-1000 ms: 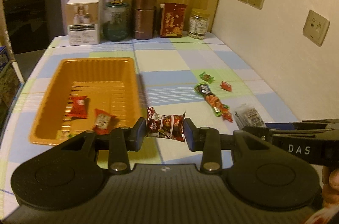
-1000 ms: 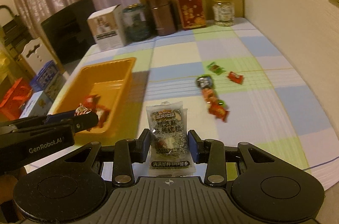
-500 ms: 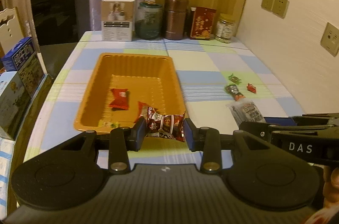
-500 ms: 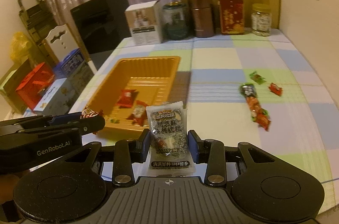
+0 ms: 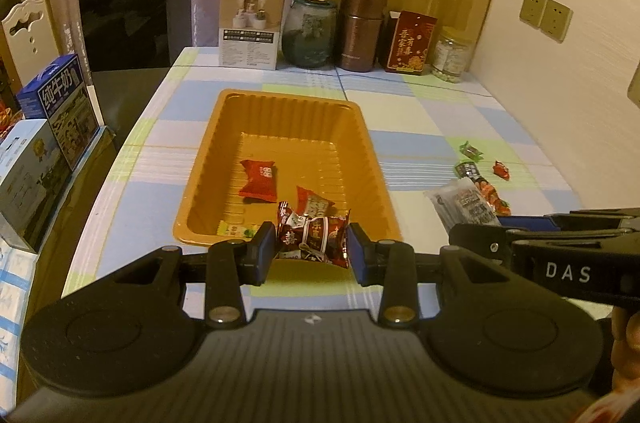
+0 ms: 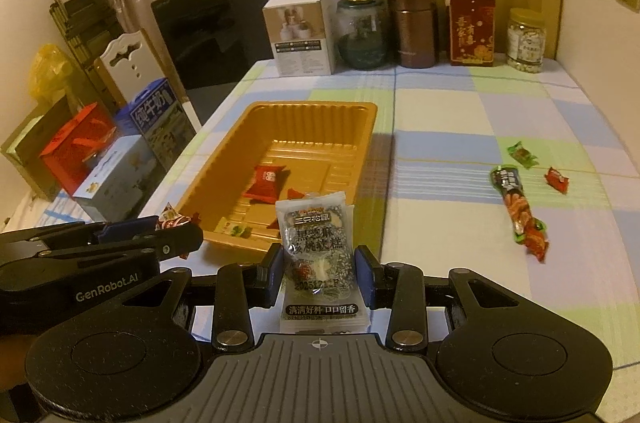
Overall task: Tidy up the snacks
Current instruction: 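Carry both packets over the orange tray and open both tools to drop them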
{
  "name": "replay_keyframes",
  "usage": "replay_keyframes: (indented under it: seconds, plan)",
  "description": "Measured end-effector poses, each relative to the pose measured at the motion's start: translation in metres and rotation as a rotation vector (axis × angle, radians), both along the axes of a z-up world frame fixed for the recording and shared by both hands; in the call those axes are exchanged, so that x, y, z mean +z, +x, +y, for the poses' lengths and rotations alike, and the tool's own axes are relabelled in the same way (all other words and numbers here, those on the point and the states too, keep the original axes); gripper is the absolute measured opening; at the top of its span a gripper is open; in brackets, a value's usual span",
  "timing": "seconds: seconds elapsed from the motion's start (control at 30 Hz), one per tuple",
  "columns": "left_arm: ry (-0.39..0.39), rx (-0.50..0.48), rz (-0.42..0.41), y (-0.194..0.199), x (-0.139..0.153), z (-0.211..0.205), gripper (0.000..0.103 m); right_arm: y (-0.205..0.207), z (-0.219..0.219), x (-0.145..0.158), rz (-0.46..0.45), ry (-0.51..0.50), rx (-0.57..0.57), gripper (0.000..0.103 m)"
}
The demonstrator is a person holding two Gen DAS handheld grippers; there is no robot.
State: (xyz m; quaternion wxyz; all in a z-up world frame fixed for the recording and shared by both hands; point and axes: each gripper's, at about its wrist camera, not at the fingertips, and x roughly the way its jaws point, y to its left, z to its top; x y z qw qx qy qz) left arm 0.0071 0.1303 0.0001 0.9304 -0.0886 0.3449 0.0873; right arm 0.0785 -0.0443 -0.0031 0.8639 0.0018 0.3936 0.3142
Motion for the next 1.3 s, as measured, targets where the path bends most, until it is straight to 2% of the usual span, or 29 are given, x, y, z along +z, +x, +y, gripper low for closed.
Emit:
replay_keyframes:
  seconds: [0.67,1.2,1.3]
  plan:
    - [-0.008,0.009,0.046,0.064,-0.023,0.048,0.035,0.052,0.046,-0.022,0.036,-0.014,0.013,0.038]
    - [-0.011,0.01,0.073,0.092,-0.043,0.067,0.035,0.083,0.067,-0.036,0.055,-0.018,0.006,0.038]
    - [-0.015,0.01,0.075,0.096,-0.047,0.068,0.039,0.085,0.067,-0.038,0.059,-0.02,0.004,0.038]
